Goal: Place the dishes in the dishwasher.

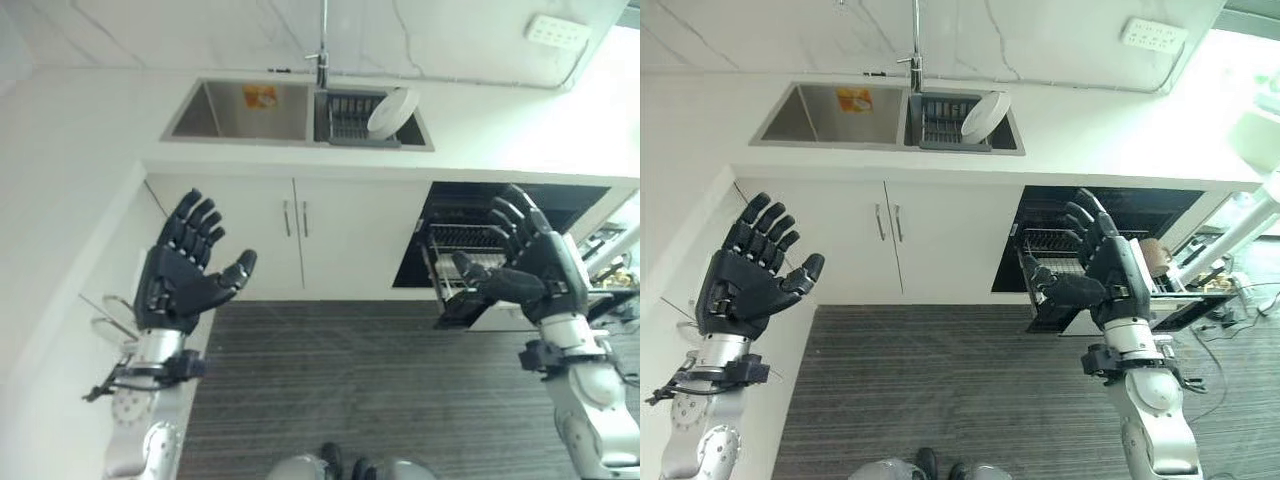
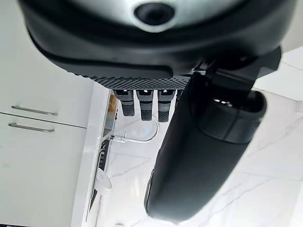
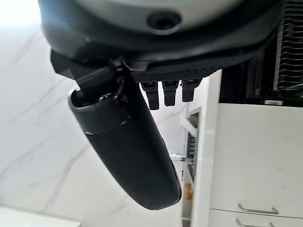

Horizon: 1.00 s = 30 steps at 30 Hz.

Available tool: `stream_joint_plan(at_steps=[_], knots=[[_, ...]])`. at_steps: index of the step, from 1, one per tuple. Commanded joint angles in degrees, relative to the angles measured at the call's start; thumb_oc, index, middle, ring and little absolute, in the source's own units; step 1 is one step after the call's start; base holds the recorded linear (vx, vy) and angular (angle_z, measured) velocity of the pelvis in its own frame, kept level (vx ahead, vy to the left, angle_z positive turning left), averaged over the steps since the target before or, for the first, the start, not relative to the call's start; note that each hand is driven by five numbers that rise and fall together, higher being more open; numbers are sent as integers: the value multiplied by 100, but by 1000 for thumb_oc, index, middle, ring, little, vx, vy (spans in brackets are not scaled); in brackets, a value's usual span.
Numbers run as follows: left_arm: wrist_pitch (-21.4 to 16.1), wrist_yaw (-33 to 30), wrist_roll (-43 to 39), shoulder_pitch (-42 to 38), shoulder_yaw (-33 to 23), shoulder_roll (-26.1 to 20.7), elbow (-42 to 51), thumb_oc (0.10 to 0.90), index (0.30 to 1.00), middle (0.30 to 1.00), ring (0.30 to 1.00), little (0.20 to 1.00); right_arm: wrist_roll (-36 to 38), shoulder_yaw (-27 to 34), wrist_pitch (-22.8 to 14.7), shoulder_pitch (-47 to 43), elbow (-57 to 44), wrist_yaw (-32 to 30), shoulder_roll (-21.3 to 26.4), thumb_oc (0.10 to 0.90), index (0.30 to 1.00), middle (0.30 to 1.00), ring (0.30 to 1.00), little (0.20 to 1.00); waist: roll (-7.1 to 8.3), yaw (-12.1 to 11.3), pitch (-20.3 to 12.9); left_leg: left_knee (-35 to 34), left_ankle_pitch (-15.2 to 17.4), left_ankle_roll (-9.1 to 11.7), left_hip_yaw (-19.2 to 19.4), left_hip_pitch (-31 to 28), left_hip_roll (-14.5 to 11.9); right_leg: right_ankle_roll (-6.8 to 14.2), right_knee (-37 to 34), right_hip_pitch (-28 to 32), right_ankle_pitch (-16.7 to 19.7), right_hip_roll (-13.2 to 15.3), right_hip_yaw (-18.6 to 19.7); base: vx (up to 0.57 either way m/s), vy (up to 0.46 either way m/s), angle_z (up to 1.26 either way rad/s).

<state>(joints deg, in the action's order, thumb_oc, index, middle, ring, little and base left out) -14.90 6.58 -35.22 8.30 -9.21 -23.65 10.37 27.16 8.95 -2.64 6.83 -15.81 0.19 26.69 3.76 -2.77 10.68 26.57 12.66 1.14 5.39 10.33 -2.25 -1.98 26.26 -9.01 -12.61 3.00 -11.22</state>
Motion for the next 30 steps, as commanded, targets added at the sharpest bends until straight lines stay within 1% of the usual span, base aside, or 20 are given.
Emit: stream_joint_plan(at_steps=[1,7,8,9,10,11,12,14,15,16,17,20,21,22,23,24,26,27,29,30], knots=[[-368,-10,137,-388,-131,-199,732,800,900,900,900,900,65,367,-672,-672,-338,-89,268,800,900,900,900,900,-126,-51,-506,-938,-237,165,-131,-612,-49,670,-907,512,335,134,105,151,-125,20],[-430,88,-258,-324,-170,-116,725,800,900,900,900,900,14,290,-486,-646,-358,10,202,800,900,900,900,900,-70,-73,-506,-938,-312,219,36,-759,52,615,-907,546,311,161,68,133,-101,-10],[-452,97,-301,-310,-180,-103,729,800,900,900,900,900,26,291,-480,-631,-350,30,206,800,900,900,900,900,-33,-79,-496,-938,-417,226,97,-818,111,597,-907,555,302,188,73,204,-248,-5],[-539,93,-276,-320,-128,-39,704,800,900,900,900,900,-14,264,-589,-635,-258,59,202,800,900,900,900,900,147,-110,-354,-256,-945,307,351,-616,246,455,-907,602,294,325,62,182,-242,-7],[-547,90,-268,-326,-117,-34,701,800,900,900,900,900,-17,261,-604,-641,-248,65,198,800,900,900,900,900,144,-106,-344,-143,-953,318,349,-552,231,443,-907,597,296,322,57,195,-256,-12],[-558,40,-220,-303,-87,17,708,800,900,900,900,900,-16,302,-662,-640,-228,226,191,800,900,900,900,900,143,-72,-311,368,-971,328,364,-340,220,408,-907,582,333,331,16,88,-61,-16],[-543,32,-204,-298,-84,42,699,800,900,900,900,900,19,330,-663,-626,-241,271,205,800,900,900,900,900,138,-59,-315,392,-979,327,353,-331,209,421,-907,580,352,329,3,124,-36,-3],[-454,93,-202,-241,-144,59,717,800,900,900,900,900,70,431,-635,-563,-308,339,212,800,900,900,900,900,90,-33,-339,-56,-994,299,293,-460,97,475,-907,583,359,278,34,144,66,10],[-438,130,-224,-187,-173,40,712,800,900,900,900,900,64,443,-612,-574,-312,380,199,800,900,900,900,900,20,-35,-354,-632,-1071,302,246,-602,-7,503,-907,601,308,207,97,243,225,19],[-497,78,-222,-87,-168,30,735,800,900,900,900,900,28,399,-630,-574,-312,441,170,800,900,900,900,900,-165,-66,-325,-938,-1054,378,83,-329,-326,535,-907,677,184,-12,217,204,225,21],[-507,66,-219,-75,-166,34,743,800,900,900,900,900,24,397,-635,-565,-317,447,173,800,900,900,900,900,-186,-71,-328,-938,-1072,399,55,-266,-376,534,-907,681,168,-37,231,191,274,10],[-598,-9,-223,-22,-106,47,749,800,900,900,900,900,111,419,-718,-470,-336,531,278,800,900,900,900,900,-307,-103,-332,-938,-1457,595,-163,287,-854,513,-907,788,-5,-188,372,172,243,-19],[-693,33,-195,9,-68,88,728,800,900,900,900,900,184,460,-854,-368,-356,627,375,800,900,900,900,900,-349,-111,-334,-938,-1658,651,-194,559,-1091,499,-907,925,-114,-173,402,249,317,-24],[-724,48,-185,13,-65,97,723,800,900,900,900,900,209,482,-884,-341,-380,652,419,800,900,900,900,900,-353,-108,-342,-938,-1695,657,-161,587,-1120,501,-907,968,-146,-146,389,259,317,-24],[-774,60,-189,14,-72,86,717,800,900,900,900,900,241,511,-914,-321,-404,678,480,800,900,900,900,900,-347,-107,-347,-938,-1707,650,-104,583,-1107,510,-907,1016,-178,-93,375,173,216,-11],[-815,40,-158,-23,-59,85,697,800,900,900,900,900,225,495,-924,-356,-411,665,539,800,900,900,900,900,-330,-82,-368,-938,-1471,593,-1,539,-1060,548,-907,1037,-168,-4,374,206,261,-12],[-797,-58,-160,-170,-30,-11,628,800,900,900,900,900,336,496,-932,-440,-323,605,582,800,900,900,900,900,-319,-84,-423,-938,-1205,527,59,430,-948,678,-907,1182,-142,244,365,293,356,-31],[-736,18,-211,-351,-41,-71,575,800,900,900,900,900,363,568,-919,-432,-344,616,536,800,900,900,900,900,-325,-84,-475,-938,-1030,464,-29,332,-812,795,-907,1284,-120,416,342,313,353,-28],[-746,133,-113,-436,-75,-94,581,800,900,900,900,900,247,609,-968,-388,-424,614,437,800,900,900,900,900,-321,-98,-501,-938,-936,387,-107,239,-673,902,-907,1376,-43,566,316,273,262,5],[-689,202,-118,-496,-76,-104,579,800,900,900,900,900,182,595,-967,-367,-502,551,335,800,900,900,900,900,-294,-110,-524,-938,-845,287,-145,148,-545,1002,-907,1463,132,698,285,262,213,20]])
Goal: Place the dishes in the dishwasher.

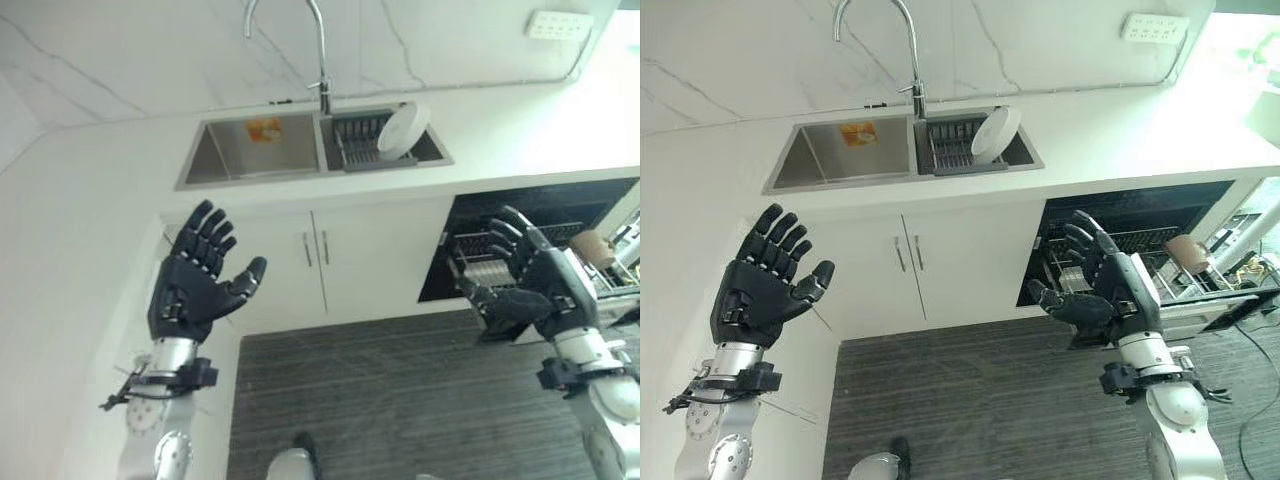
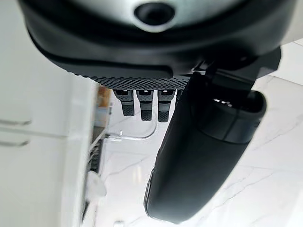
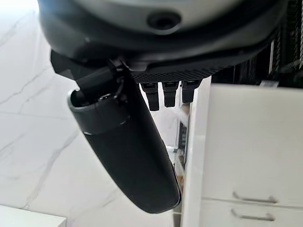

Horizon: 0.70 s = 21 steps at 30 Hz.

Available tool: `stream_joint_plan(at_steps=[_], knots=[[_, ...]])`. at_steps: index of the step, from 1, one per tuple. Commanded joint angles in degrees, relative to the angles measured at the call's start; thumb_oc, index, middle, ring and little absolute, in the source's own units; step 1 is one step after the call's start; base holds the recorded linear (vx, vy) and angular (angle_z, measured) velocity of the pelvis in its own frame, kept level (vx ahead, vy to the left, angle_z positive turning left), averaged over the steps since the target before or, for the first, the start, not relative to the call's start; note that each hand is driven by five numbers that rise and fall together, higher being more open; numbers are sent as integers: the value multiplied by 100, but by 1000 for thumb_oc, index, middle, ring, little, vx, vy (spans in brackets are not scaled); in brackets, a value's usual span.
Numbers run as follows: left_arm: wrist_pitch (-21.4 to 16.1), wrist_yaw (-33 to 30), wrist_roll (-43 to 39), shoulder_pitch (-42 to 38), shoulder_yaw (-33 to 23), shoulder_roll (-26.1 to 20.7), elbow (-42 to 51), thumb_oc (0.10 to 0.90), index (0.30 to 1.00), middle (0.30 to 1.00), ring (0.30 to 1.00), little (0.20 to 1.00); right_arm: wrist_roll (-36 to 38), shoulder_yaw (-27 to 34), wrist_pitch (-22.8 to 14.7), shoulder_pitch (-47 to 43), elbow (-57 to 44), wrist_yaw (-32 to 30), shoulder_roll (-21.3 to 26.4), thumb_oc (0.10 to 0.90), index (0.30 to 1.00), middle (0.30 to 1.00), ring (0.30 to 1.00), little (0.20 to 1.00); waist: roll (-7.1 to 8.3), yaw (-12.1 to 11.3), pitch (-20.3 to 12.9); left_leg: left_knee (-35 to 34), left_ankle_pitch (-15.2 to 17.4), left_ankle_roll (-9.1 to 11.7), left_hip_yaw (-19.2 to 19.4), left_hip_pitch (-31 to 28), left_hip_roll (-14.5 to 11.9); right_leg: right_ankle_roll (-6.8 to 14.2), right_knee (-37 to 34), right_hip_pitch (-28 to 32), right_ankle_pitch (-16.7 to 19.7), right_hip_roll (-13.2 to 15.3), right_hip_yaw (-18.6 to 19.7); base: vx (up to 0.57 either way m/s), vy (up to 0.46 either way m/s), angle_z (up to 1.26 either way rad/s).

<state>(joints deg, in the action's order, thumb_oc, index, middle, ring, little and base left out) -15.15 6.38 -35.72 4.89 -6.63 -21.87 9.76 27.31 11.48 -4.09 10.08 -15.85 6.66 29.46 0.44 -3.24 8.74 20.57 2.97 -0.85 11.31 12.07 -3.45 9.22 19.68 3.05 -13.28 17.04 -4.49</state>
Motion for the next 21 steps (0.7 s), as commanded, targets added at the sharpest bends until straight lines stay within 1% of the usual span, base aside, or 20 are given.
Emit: stream_joint_plan(at_steps=[1,2,4,5,6,7,8,9,10,11,12,13,15,16,17,18,19,21], knots=[[-626,252,-79,-195,-335,-287,619,800,900,900,900,900,146,314,-807,-700,-516,-126,-3,800,900,900,900,900,51,-69,-342,-338,168,429,-754,-68,-365,-75,-249,296,290,-653,-400,254,205,18],[-578,279,-85,-232,-335,-297,601,800,900,900,900,900,135,296,-771,-709,-533,-138,-64,800,900,900,900,900,62,-66,-358,-338,213,364,-766,-110,-310,-28,-249,342,407,-610,-403,218,183,9],[-512,344,-68,-256,-334,-303,594,800,900,900,900,900,67,286,-669,-696,-587,-125,-151,800,900,900,900,900,55,-51,-395,-338,298,234,-775,-198,-244,34,-249,467,755,-559,-433,212,189,2],[-487,358,-49,-269,-329,-306,605,800,900,900,900,900,52,286,-634,-658,-632,-109,-184,800,900,900,900,900,46,-35,-402,-338,330,180,-792,-236,-209,52,-130,483,903,-549,-420,179,172,-5],[-451,391,10,-284,-306,-309,625,800,900,900,900,900,44,291,-608,-587,-680,-70,-235,800,900,900,900,900,50,-8,-408,-338,381,108,-828,-290,-140,63,265,386,1135,-538,-373,158,176,-8],[-467,407,111,-278,-267,-314,656,800,900,900,900,900,31,290,-587,-518,-731,-33,-276,800,900,900,900,900,37,26,-404,-338,440,37,-850,-359,-91,55,833,122,1352,-527,-304,160,151,-3],[-533,337,330,-247,-252,-325,738,800,900,900,900,900,50,262,-579,-480,-728,96,-304,800,900,900,900,900,7,87,-358,-338,526,23,-827,-484,-119,-36,1084,-405,1377,-526,-337,138,45,-8],[-542,284,393,-232,-278,-360,789,800,900,900,900,900,99,259,-558,-466,-721,184,-289,800,900,900,900,900,22,83,-344,-338,532,62,-780,-500,-164,-89,791,-449,1267,-528,-435,158,-173,2],[-549,195,443,-280,-294,-440,823,800,900,900,900,900,198,227,-545,-560,-662,244,-232,800,900,900,900,900,86,68,-306,-338,563,142,-754,-516,-217,-98,-112,-377,1237,-536,-547,119,-320,-6],[-558,169,449,-323,-288,-486,819,800,900,900,900,900,211,190,-594,-624,-601,237,-205,800,900,900,900,900,142,71,-239,-338,584,200,-762,-543,-229,-84,-249,-511,1144,-483,-528,84,-350,-17],[-561,165,448,-338,-280,-499,823,800,900,900,900,900,216,167,-622,-656,-575,218,-192,800,900,900,900,900,183,75,-203,-338,600,231,-768,-559,-231,-70,-249,-654,1042,-438,-478,69,-363,-27],[-588,170,462,-344,-256,-511,822,800,900,900,900,900,272,130,-682,-723,-514,184,-172,800,900,900,900,900,267,81,-154,-338,644,306,-768,-589,-247,-11,-249,-946,910,-364,-352,77,-307,-34],[-649,175,539,-314,-230,-507,815,800,900,900,900,900,278,81,-719,-770,-488,169,-216,800,900,900,900,900,317,78,-121,-338,709,397,-794,-639,-337,77,-249,-1188,965,-287,-267,118,-360,-22],[-703,156,593,-277,-227,-515,805,800,900,900,900,900,268,31,-728,-805,-479,206,-258,800,900,900,900,900,348,84,-97,-338,781,444,-793,-715,-407,128,-249,-1369,1106,-224,-270,140,-406,-9],[-744,138,641,-251,-238,-521,807,800,900,900,900,900,251,-30,-739,-842,-475,220,-286,800,900,900,900,900,361,75,-86,-338,846,473,-766,-793,-498,164,-249,-1481,1208,-168,-339,166,-468,1],[-775,98,696,-210,-297,-537,844,800,900,900,900,900,263,-94,-729,-903,-487,258,-299,800,900,900,900,900,353,52,-81,-338,905,519,-741,-871,-642,204,-249,-1520,1201,-135,-427,175,-468,-7],[-793,50,707,-171,-345,-564,850,800,900,900,900,900,280,-131,-707,-944,-479,303,-311,800,900,900,900,900,350,20,-98,-338,902,549,-702,-899,-742,205,-249,-1494,1152,-134,-514,192,-475,-9],[-670,-65,661,-175,-379,-568,879,800,900,900,900,900,356,-190,-615,-1010,-485,341,-290,800,900,900,900,900,358,-12,-158,-338,840,633,-632,-936,-895,143,-249,-1384,1030,-224,-635,177,-386,-15]])
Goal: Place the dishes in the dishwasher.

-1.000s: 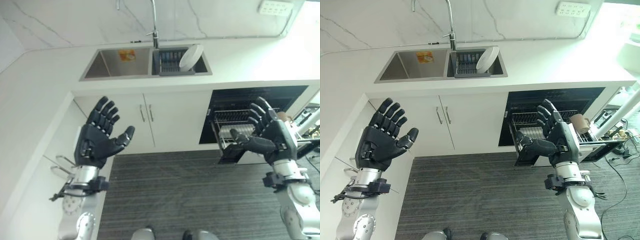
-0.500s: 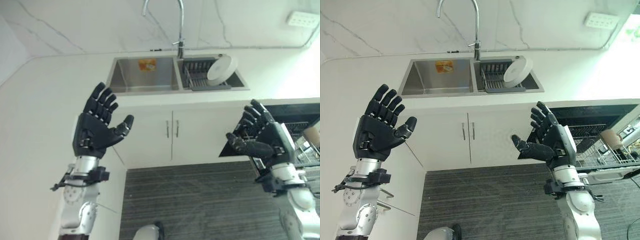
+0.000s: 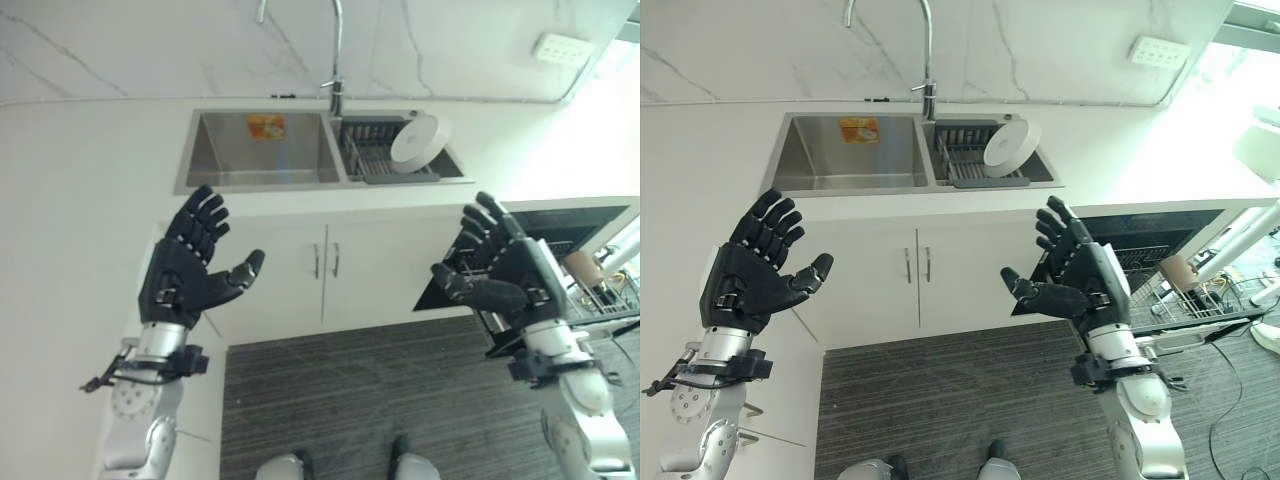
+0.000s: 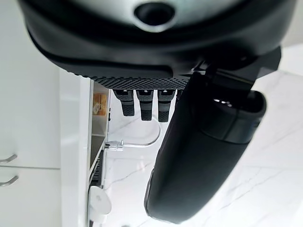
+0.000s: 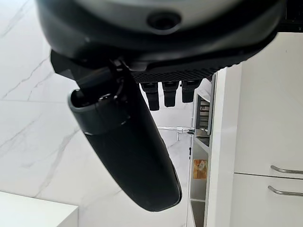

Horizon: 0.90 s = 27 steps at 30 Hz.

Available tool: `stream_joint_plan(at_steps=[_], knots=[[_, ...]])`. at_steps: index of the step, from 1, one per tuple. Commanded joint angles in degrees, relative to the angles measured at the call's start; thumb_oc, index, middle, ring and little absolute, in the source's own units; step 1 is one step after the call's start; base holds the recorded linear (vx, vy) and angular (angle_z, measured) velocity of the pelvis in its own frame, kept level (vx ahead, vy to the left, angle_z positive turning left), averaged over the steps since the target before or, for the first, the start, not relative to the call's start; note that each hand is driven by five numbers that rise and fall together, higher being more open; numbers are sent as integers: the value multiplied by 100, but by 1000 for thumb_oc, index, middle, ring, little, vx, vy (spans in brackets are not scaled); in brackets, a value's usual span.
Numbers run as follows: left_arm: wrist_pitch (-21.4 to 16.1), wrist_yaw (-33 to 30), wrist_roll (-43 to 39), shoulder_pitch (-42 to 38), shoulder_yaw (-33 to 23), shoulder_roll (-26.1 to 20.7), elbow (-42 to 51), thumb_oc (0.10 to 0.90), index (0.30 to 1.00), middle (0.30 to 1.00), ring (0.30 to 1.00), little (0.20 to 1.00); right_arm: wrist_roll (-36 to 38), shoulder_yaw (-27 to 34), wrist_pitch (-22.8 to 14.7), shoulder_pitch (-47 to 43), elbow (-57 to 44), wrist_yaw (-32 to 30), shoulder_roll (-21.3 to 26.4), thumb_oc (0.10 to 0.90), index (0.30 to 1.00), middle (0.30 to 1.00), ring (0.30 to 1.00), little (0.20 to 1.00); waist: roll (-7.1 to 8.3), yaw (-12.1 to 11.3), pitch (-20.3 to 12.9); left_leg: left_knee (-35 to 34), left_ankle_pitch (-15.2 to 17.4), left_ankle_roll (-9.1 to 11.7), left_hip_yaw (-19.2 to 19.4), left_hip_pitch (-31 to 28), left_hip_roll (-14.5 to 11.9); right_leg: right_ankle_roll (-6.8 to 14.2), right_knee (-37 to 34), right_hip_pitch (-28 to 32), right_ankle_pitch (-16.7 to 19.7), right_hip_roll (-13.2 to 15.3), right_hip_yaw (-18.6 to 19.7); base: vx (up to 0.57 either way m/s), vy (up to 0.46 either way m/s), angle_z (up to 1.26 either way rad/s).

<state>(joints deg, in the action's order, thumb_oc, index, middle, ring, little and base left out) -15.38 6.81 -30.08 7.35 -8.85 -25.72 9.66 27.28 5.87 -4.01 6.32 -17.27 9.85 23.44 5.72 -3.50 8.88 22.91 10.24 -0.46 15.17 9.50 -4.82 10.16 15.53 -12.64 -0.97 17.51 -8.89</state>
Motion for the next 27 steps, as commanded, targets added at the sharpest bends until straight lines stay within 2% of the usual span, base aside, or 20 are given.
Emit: stream_joint_plan(at_steps=[1,3,6,7,12,13,14,15,16,17,20,21,22,23,25,27], knots=[[-582,-144,-3,-433,-145,-174,918,800,900,900,900,900,468,345,-583,-671,-369,28,363,800,900,900,900,900,-166,3,-197,-572,55,637,-994,-676,-833,1,166,221,-259,-332,-216,201,-442,5],[-463,-116,-53,-444,-116,-82,965,800,900,900,900,900,483,205,-574,-787,-416,169,343,800,900,900,900,900,-162,-51,-242,-572,-83,733,-953,-647,-1010,-142,166,295,-374,-487,-307,185,-463,29],[-508,-131,67,-376,-12,-54,964,800,900,900,900,900,368,-42,-542,-936,-377,82,360,800,900,900,900,900,-163,-186,-231,-572,-289,722,-1065,-654,-1003,-306,166,432,-541,-705,-273,117,-352,13],[-267,-65,-722,-294,68,206,758,800,900,900,900,900,325,235,-744,-772,-195,152,185,800,900,900,900,900,-258,2,-392,-572,294,116,-732,-744,521,-522,166,842,-917,-1086,-107,51,-183,8],[-296,25,-232,-311,170,282,853,800,900,900,900,900,472,274,-758,-701,-217,-26,273,800,900,900,900,900,-165,1,-448,-572,96,278,-704,-688,499,-572,166,757,-874,-1081,-57,73,-186,7],[-324,33,-225,-293,154,237,834,800,900,900,900,900,516,284,-720,-670,-244,-26,306,800,900,900,900,900,-114,16,-455,-572,-171,329,-641,-799,552,-610,166,745,-879,-1044,-29,139,-261,5],[-428,58,-246,-233,111,211,819,800,900,900,900,900,534,271,-709,-616,-255,41,332,800,900,900,900,900,-30,6,-404,139,-551,444,-454,-659,554,-732,166,794,-906,-970,-158,117,-271,26],[-489,25,-252,-202,99,207,809,800,900,900,900,900,496,268,-699,-558,-268,80,347,800,900,900,900,900,18,2,-338,1004,-702,481,-377,-338,560,-835,166,826,-889,-923,-285,91,-243,36],[-476,-15,-227,-213,110,285,808,800,900,900,900,900,412,277,-716,-508,-198,155,333,800,900,900,900,900,-17,14,-234,1660,-825,507,-577,190,508,-884,166,832,-803,-968,-355,78,-132,39],[-454,-27,-199,-223,104,310,787,800,900,900,900,900,412,282,-724,-526,-151,165,335,800,900,900,900,900,-49,10,-190,1360,-877,508,-579,242,394,-846,166,835,-788,-1008,-338,124,-17,36],[-381,-47,-189,-142,60,305,774,800,900,900,900,900,380,231,-664,-661,-96,146,301,800,900,900,900,900,-185,-48,-197,-301,-1250,565,-493,-47,-19,-752,166,913,-923,-1157,-199,202,154,-9],[-414,-84,-235,-49,39,253,759,800,900,900,900,900,376,229,-656,-614,-130,179,312,800,900,900,900,900,-375,-72,-208,-572,-1248,657,-705,205,-362,-701,166,994,-1028,-1341,-75,318,438,-42],[-442,-124,-328,33,15,237,746,800,900,900,900,900,429,288,-638,-495,-183,251,377,800,900,900,900,900,-514,-87,-262,-572,-1379,793,-1104,551,-751,-679,166,1079,-1149,-1463,88,369,602,-46],[-591,-149,-298,60,61,314,683,800,900,900,900,900,473,320,-724,-404,-179,347,527,800,900,900,900,900,-530,-44,-302,-572,-1307,827,-1108,622,-909,-672,166,1145,-1233,-1412,89,328,567,-4],[-660,-230,-208,-41,209,285,604,800,900,900,900,900,583,373,-752,-349,-193,356,667,800,900,900,900,900,-538,50,-335,-572,-1159,821,-971,550,-940,-627,166,1219,-1222,-1303,66,245,377,-22],[-661,-178,-165,-185,221,206,550,800,900,900,900,900,662,442,-758,-312,-214,314,733,800,900,900,900,900,-525,68,-384,-572,-891,771,-1035,430,-777,-568,166,1273,-1208,-1177,72,217,239,-13]])
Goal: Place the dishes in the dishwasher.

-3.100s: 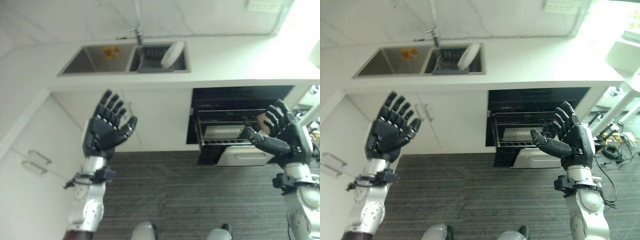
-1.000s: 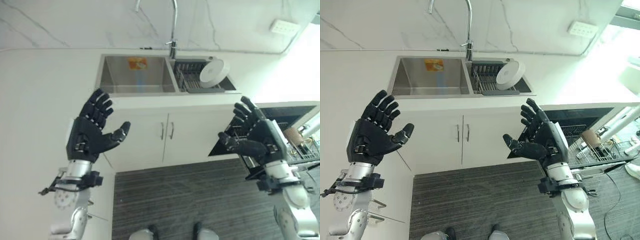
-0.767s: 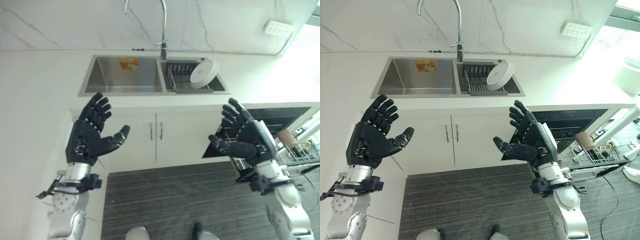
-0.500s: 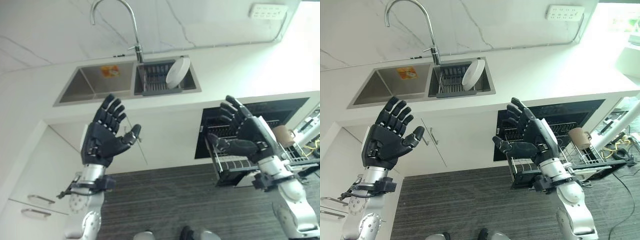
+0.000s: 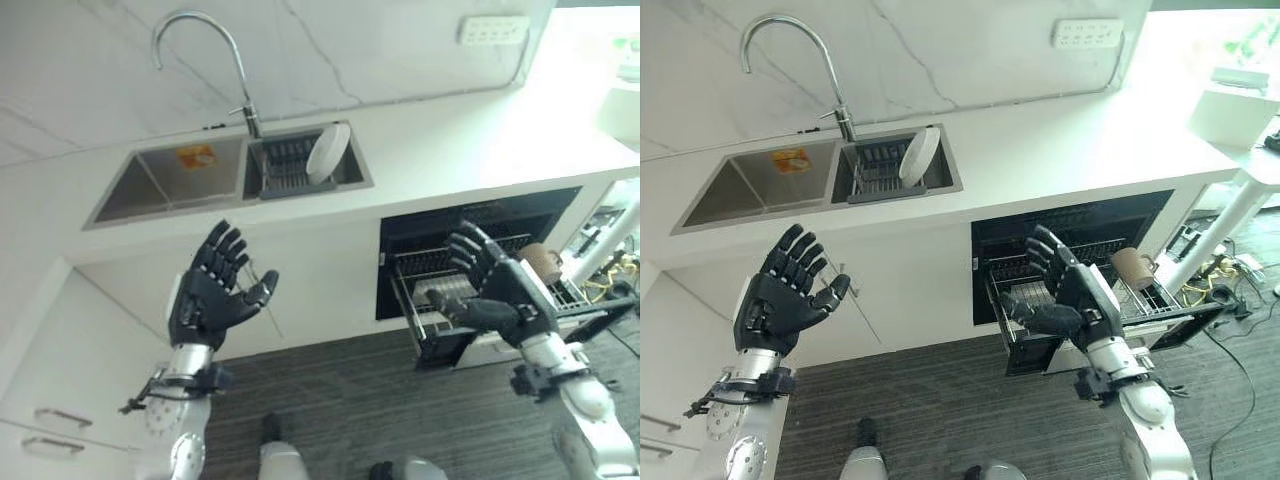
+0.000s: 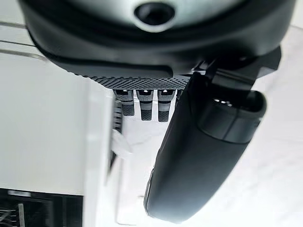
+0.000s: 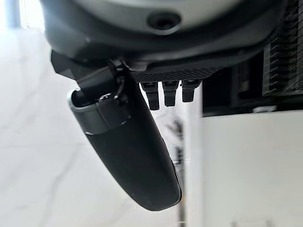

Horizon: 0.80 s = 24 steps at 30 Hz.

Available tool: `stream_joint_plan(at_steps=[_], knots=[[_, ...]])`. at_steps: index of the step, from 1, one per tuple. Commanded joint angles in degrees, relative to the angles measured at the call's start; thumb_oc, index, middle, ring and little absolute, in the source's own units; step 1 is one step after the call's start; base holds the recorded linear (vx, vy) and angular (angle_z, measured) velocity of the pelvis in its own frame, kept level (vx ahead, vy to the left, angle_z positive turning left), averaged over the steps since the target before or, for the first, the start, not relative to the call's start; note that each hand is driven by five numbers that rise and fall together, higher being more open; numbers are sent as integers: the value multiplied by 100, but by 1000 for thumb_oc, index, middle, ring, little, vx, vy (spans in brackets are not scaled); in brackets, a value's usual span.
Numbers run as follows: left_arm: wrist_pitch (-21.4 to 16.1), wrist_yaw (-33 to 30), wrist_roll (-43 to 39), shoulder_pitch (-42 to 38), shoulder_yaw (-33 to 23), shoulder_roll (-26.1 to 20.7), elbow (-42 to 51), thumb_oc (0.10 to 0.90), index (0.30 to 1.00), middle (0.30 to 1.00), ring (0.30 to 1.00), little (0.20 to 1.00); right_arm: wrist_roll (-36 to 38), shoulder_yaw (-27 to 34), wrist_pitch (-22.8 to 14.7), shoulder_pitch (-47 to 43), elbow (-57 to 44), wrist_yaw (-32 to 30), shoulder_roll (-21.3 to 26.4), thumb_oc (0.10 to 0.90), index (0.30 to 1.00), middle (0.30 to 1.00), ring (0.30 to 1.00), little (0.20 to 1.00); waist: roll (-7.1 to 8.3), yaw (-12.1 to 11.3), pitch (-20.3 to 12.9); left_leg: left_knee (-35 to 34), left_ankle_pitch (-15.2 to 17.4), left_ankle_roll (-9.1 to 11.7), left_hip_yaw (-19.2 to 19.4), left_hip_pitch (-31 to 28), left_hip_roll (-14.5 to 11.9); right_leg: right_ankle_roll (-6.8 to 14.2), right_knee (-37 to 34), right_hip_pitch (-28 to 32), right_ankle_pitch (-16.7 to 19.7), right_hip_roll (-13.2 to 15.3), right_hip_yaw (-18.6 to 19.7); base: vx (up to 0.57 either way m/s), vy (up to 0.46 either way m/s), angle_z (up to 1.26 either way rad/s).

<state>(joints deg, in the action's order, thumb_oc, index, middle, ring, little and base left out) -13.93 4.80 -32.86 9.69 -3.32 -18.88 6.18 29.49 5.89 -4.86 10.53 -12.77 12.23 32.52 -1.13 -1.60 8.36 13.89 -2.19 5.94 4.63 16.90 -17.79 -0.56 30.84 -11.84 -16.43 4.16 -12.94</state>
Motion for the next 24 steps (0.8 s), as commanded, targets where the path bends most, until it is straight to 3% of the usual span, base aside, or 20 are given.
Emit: stream_joint_plan(at_steps=[1,6,9,15,16,17,18,19,20,22,23,24], knots=[[-773,78,72,-465,-372,-507,904,800,900,900,900,900,449,473,-654,-723,-707,57,-169,800,900,900,900,900,162,-134,-349,330,443,113,-26,-350,592,541,-1365,1224,339,219,478,172,164,5],[-682,259,115,-676,-416,-549,978,800,900,900,900,900,247,432,-582,-788,-811,-162,-349,800,900,900,900,900,167,-241,-409,330,636,-3,-158,-469,868,717,-1365,1424,360,482,426,176,154,25],[-945,457,372,-802,-384,-666,1096,800,900,900,900,900,136,389,-607,-866,-896,-183,-453,800,900,900,900,900,203,-311,-420,330,770,-170,-243,-585,1062,869,-1365,1589,429,656,400,188,159,23],[-1105,542,417,-986,-450,-776,1281,800,900,900,900,900,-140,346,-610,-952,-915,-428,-609,800,900,900,900,900,246,-351,-467,330,957,-524,-374,-796,1365,1059,-1365,1822,1140,832,408,131,132,19],[-1094,527,442,-1020,-441,-789,1328,800,900,900,900,900,-247,378,-589,-933,-963,-537,-643,800,900,900,900,900,222,-337,-484,330,1012,-630,-464,-869,1474,1059,-1224,1838,1475,859,408,197,344,22],[-993,565,430,-1038,-426,-753,1417,800,900,900,900,900,-378,414,-518,-870,-1087,-626,-734,800,900,900,900,900,121,-324,-494,330,1094,-795,-530,-964,1579,1036,153,1517,1963,1043,423,144,299,27],[-988,563,433,-1036,-427,-749,1422,800,900,900,900,900,-386,412,-513,-867,-1096,-632,-735,800,900,900,900,900,134,-334,-498,330,1091,-800,-516,-949,1594,1041,239,1454,1936,1067,453,141,318,42],[-965,535,488,-1023,-373,-724,1436,800,900,900,900,900,-506,362,-512,-836,-1130,-647,-801,800,900,900,900,900,46,-283,-469,330,1153,-884,-587,-1028,1623,969,1038,1117,2089,1036,541,71,145,43],[-976,492,562,-1010,-340,-686,1429,800,900,900,900,900,-546,314,-551,-828,-1108,-639,-820,800,900,900,900,900,41,-245,-445,330,1174,-896,-573,-1062,1631,931,1321,804,2131,1021,609,139,151,32],[-943,358,648,-967,-297,-659,1443,800,900,900,900,900,-575,240,-670,-817,-1042,-623,-784,800,900,900,900,900,86,-193,-412,330,1209,-861,-496,-1114,1639,799,919,442,1915,891,525,152,-39,5],[-924,354,558,-937,-327,-690,1440,800,900,900,900,900,-538,261,-742,-798,-1049,-594,-720,800,900,900,900,900,137,-186,-401,330,1212,-825,-485,-1122,1652,777,414,450,1742,786,448,250,-208,-10],[-909,430,371,-917,-378,-718,1412,800,900,900,900,900,-532,279,-824,-817,-1026,-520,-699,800,900,900,900,900,210,-169,-371,330,1274,-794,-541,-1197,1692,796,-362,509,1818,758,398,354,-363,-21]])
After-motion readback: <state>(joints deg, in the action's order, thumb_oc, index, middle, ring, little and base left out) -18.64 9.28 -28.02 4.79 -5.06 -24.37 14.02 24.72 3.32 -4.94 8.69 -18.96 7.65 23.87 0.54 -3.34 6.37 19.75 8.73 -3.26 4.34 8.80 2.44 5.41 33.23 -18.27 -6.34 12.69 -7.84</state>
